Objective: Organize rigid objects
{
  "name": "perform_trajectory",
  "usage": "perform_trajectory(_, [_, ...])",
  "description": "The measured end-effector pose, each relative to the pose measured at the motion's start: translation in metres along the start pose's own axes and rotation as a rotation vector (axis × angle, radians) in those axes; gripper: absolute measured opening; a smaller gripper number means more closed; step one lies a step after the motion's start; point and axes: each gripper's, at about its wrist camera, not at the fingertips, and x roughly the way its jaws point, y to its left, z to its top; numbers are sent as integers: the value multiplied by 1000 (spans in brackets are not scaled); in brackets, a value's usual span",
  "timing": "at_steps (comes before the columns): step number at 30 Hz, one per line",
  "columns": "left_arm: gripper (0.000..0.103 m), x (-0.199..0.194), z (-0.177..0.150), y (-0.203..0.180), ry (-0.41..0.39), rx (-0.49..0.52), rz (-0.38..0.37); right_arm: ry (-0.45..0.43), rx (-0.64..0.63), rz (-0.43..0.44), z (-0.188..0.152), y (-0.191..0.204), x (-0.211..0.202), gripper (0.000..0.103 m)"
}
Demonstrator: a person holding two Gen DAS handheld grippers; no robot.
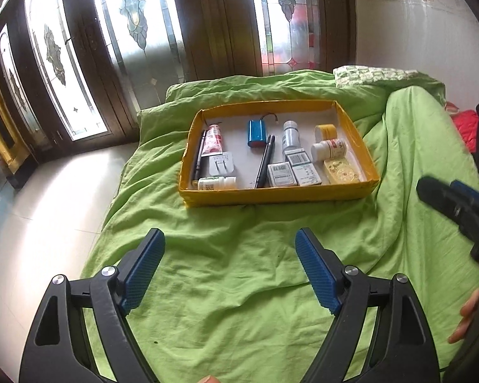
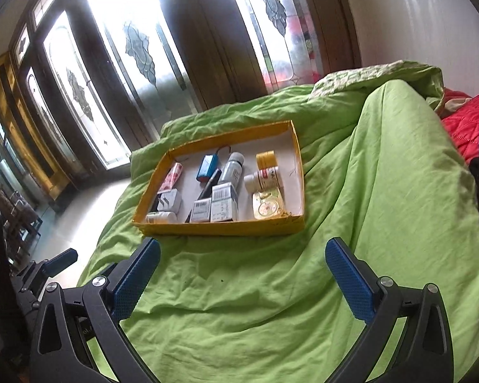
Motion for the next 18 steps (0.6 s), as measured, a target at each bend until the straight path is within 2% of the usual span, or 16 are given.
perform_trajectory(6, [87,-5,8,-1,27,-28,-36,36,-39,-5,-12,3,-5,102])
perform_trajectory(12, [87,-7,12,-6,18,-12,12,32,-56,-5,-15,6,-8,102])
perform_trajectory(18, [87,-11,14,-5,1,-15,-5,40,-74,-3,-18,10,-7,102])
